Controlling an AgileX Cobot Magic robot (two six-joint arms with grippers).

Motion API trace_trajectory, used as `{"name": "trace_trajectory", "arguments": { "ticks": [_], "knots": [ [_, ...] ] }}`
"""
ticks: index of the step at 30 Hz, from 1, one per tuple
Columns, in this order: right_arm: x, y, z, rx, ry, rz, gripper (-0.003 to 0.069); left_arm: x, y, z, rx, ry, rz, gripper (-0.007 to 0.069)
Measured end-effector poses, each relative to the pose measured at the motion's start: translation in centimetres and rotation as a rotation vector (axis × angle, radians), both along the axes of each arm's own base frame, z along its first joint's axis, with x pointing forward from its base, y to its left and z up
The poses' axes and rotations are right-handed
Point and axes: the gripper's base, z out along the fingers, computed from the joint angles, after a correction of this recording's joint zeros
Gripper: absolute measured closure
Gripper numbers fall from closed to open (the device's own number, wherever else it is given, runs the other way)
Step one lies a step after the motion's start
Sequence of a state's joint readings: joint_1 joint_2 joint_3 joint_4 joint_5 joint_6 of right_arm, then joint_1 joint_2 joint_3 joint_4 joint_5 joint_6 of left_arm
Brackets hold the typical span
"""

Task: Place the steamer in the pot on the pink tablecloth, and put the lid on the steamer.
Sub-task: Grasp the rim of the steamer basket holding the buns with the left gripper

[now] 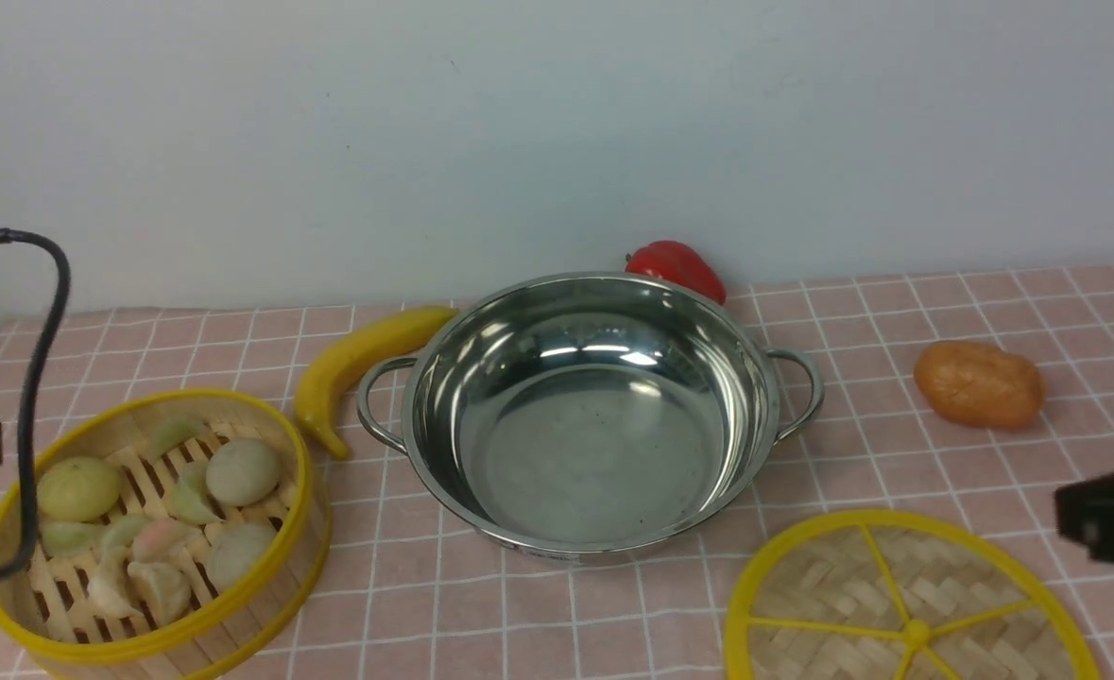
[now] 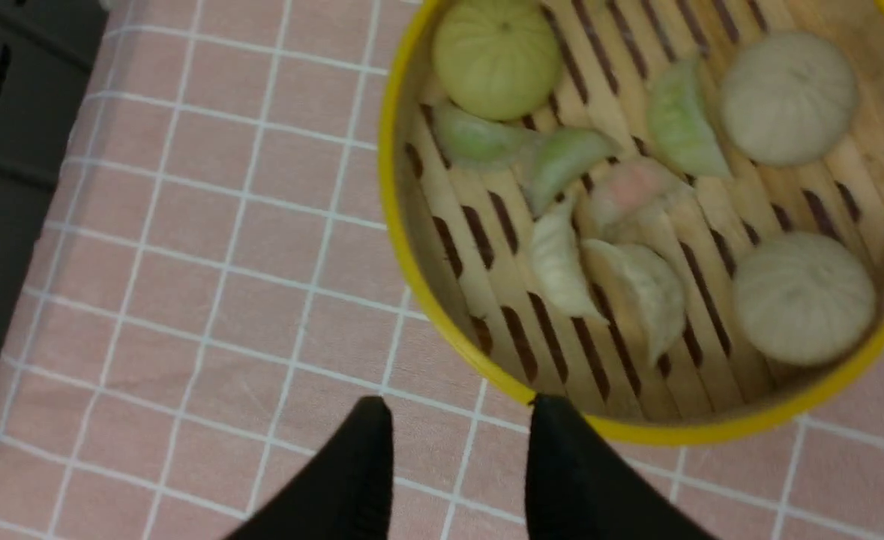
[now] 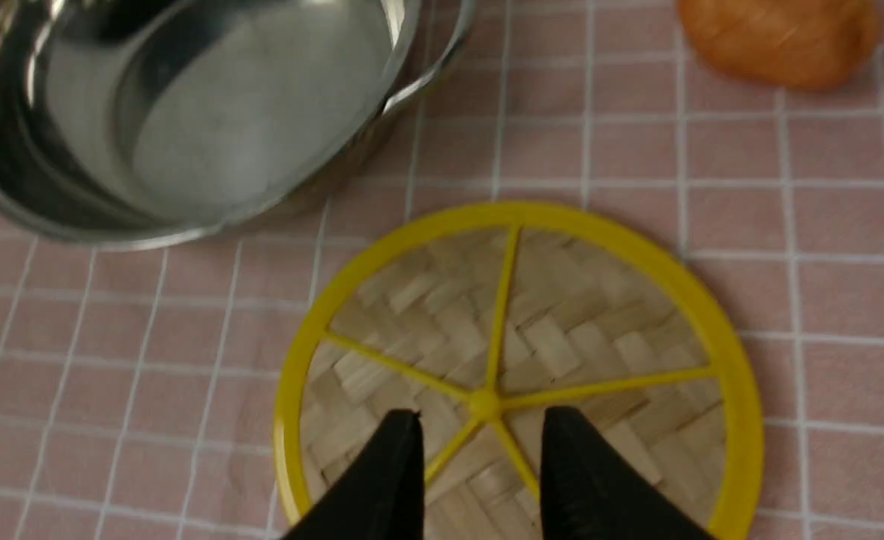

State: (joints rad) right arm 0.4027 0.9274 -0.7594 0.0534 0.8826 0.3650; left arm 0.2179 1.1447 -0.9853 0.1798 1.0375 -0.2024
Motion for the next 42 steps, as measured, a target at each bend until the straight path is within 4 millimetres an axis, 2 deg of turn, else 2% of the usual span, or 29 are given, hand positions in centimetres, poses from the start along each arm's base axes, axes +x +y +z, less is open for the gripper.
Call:
{"name": "trace_trajectory", "arguments": {
  "ticks": [2,3,6,9,10,20,29,34,37,40,42],
  "knots": [
    [0.2,0.4,-0.3,-0.008,0.020,0.022,0.0419,0.0,0.7,-0.3,-0.028,-0.001,0.050,0.0382],
    [0.4,0.9,-0.7,-0.016,0.040,0.042,0.0419,0.0,2.0,-0.6,-0.077,-0.012,0.130,0.0382],
    [0.6,1.2,-1.1,-0.036,0.050,0.071,0.0419,0.4,4.0,-1.6,-0.146,-0.022,0.217,0.0382],
    [0.7,1.3,-1.1,-0.056,0.033,0.102,0.0419,1.2,5.2,-2.9,-0.179,-0.001,0.235,0.0382],
    [0.7,1.3,-1.1,-0.057,0.031,0.104,0.0419,1.2,5.3,-2.9,-0.180,-0.002,0.236,0.0382],
    [0.7,1.4,-1.0,-0.078,0.016,0.149,0.0419,5.3,6.8,-8.7,-0.286,0.083,0.187,0.0382],
    [0.6,1.4,-1.0,-0.068,0.020,0.148,0.0419,7.2,7.8,-12.6,-0.301,0.122,0.191,0.0382],
    [0.5,1.6,-1.0,-0.036,0.033,0.145,0.0419,8.2,8.4,-15.9,-0.313,0.163,0.203,0.0383],
    [0.5,1.7,-1.0,-0.020,0.040,0.143,0.0419,8.5,8.6,-17.2,-0.321,0.176,0.211,0.0424],
    [0.4,1.8,-1.1,-0.011,0.056,0.142,0.0419,8.7,8.6,-17.3,-0.327,0.168,0.214,0.0543],
    [0.3,1.8,-1.1,-0.013,0.065,0.143,0.0419,8.7,8.7,-17.3,-0.321,0.170,0.205,0.0585]
  ]
}}
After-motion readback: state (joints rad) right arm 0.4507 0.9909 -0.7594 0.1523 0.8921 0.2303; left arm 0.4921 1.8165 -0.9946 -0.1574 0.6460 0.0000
